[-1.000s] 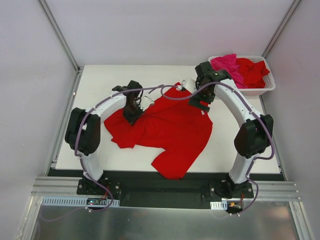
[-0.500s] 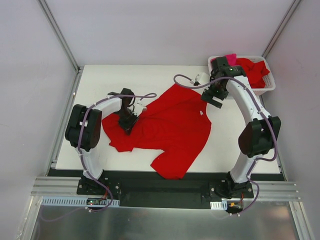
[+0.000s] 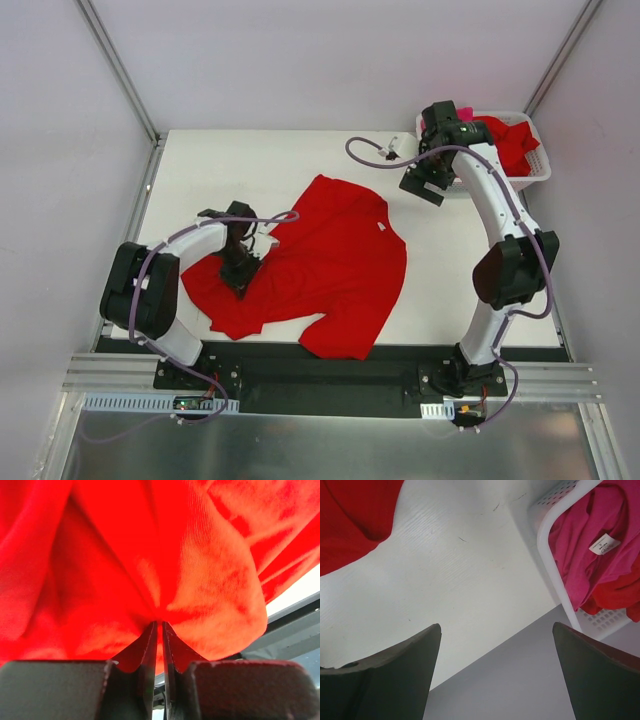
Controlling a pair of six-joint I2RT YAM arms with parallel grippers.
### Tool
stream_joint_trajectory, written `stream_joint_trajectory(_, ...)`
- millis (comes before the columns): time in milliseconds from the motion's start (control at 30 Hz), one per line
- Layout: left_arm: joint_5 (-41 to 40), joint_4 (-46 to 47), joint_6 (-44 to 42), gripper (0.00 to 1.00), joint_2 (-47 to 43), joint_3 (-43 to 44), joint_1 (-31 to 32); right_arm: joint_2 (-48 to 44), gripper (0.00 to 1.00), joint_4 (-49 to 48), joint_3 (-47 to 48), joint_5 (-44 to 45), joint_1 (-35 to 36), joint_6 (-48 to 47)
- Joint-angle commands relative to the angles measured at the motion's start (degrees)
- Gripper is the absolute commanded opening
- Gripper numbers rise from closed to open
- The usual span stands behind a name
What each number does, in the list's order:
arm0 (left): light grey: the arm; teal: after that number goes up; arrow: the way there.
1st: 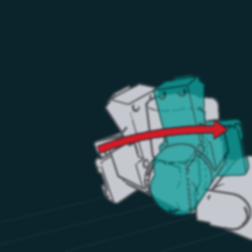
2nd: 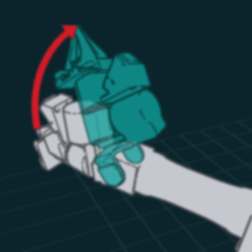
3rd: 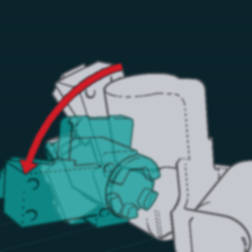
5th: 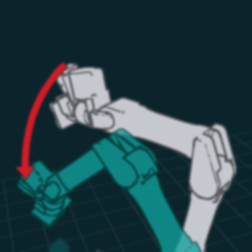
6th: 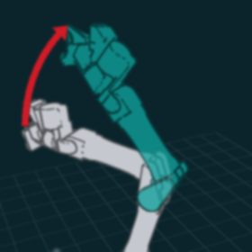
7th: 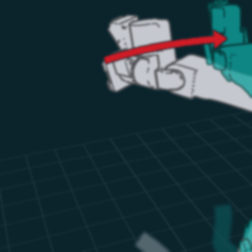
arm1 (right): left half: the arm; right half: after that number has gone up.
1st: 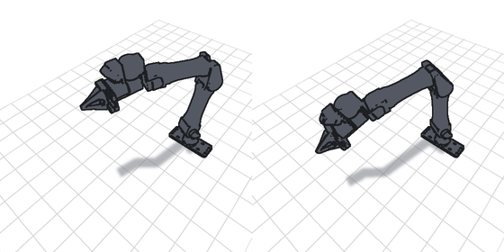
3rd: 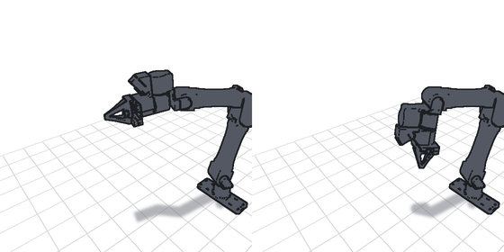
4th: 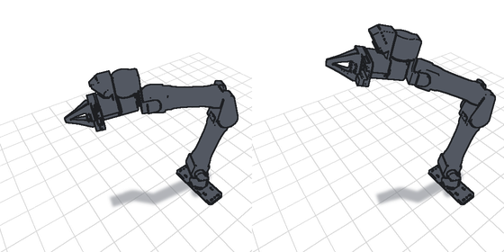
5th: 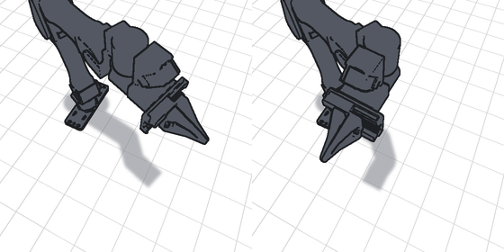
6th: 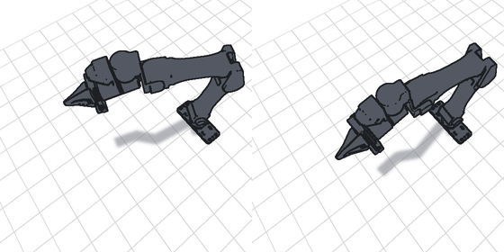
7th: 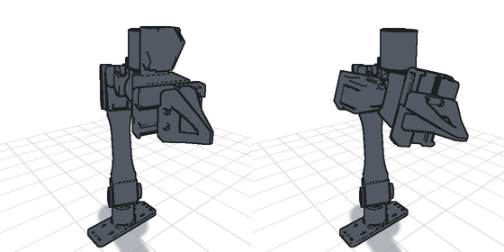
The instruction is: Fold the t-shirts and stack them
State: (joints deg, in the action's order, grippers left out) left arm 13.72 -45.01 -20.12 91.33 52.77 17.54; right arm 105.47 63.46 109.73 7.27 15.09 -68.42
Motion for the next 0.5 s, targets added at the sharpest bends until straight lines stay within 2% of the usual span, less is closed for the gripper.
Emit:
stream_joint_trajectory(0, -4.39, -4.19, -0.18, 0.1, -4.23, 1.98, -0.14, 1.4, 0.96, 2.72, 2.77, -0.06, 1.34, -0.48)
stream_joint_trajectory(133, -5.55, -9.11, -1.24, 0.18, -4.67, 10.13, -0.14, 1.67, 0.96, 2.9, 2.24, 0.47, 2.04, -0.48)
stream_joint_trajectory(300, -1.15, -12.29, -1.06, 0.2, -2.22, 34.64, -0.14, 1.49, 0.96, 2.9, 1.27, 0.73, 2.05, -0.13)
stream_joint_trajectory(367, 1.47, -12.2, -1.5, 0.2, 3.03, 43.85, -0.14, 1.58, 0.96, 3.24, 1.1, 0.9, 2.31, -0.13)
stream_joint_trajectory(433, 2.63, -11.24, -2.29, 0.21, 7.52, 49.5, -0.14, 1.32, 0.96, 3.77, 1.27, 1.43, 2.57, -0.66)
stream_joint_trajectory(467, 4.02, -10.97, -2.21, 0.24, 13.12, 55.88, -0.14, 1.32, 0.96, 4.99, 1.53, 1.61, 2.75, -0.92)
